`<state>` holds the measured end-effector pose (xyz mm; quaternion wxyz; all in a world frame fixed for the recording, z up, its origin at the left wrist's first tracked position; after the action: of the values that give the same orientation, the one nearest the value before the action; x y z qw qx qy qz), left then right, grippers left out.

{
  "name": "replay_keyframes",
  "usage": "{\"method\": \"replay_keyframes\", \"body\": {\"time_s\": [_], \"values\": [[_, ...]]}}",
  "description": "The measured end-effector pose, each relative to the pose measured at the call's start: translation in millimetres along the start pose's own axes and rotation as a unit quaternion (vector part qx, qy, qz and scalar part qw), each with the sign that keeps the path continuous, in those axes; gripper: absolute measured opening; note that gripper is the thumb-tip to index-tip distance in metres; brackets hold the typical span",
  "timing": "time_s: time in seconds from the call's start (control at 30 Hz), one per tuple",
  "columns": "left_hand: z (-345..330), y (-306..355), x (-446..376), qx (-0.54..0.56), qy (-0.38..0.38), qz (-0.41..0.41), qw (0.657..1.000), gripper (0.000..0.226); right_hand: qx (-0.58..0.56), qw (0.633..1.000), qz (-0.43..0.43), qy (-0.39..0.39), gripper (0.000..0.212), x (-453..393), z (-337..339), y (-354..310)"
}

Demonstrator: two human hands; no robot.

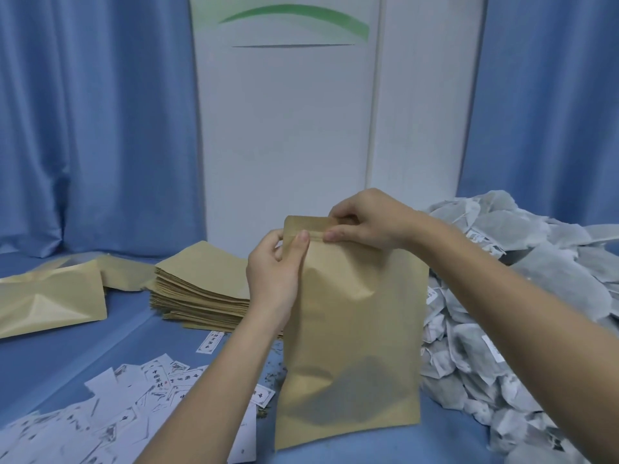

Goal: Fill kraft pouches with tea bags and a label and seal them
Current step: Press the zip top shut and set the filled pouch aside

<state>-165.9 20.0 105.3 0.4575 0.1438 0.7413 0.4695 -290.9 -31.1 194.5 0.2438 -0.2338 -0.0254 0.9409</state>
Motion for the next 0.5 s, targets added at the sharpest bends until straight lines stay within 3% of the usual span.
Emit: {"method": "replay_keyframes", "body": {"time_s": [0.13,0.33,0.43,0.5], "values": [[-2.1,4.9,4.1,-0.039,0.017,-0.044,0.998,0.029,-0.019,1.000,-0.011,-0.016,0.017,-1.5,-1.2,-5.7],[-4.0,3.3,5.9,-0.052,0.019,-0.049,0.997,0.038,0.065,0.998,0.021,-0.012,0.042,-2.8,-8.3,-12.6],[-6.5,-1.3,4.9,-0.036,-0.008,-0.018,0.999,0.044,0.040,0.999,0.028,-0.004,0.028,1.0,-8.5,-12.2],[-4.0,1.3,4.6,-0.050,0.003,-0.038,0.998,0.046,0.017,1.000,0.015,-0.015,0.026,2.7,-4.8,-8.9]]}}
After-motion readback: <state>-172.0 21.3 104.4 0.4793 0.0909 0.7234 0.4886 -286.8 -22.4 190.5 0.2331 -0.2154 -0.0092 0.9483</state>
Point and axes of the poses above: each hand's wrist, its own x-axis away from the middle knuckle, its own z-axis out of the back of the hand, y = z × x, the point moved 7 cm from there along -x, towards the middle knuckle, and after that the axes turned 5 degrees about -x, right-handed, at the moved point
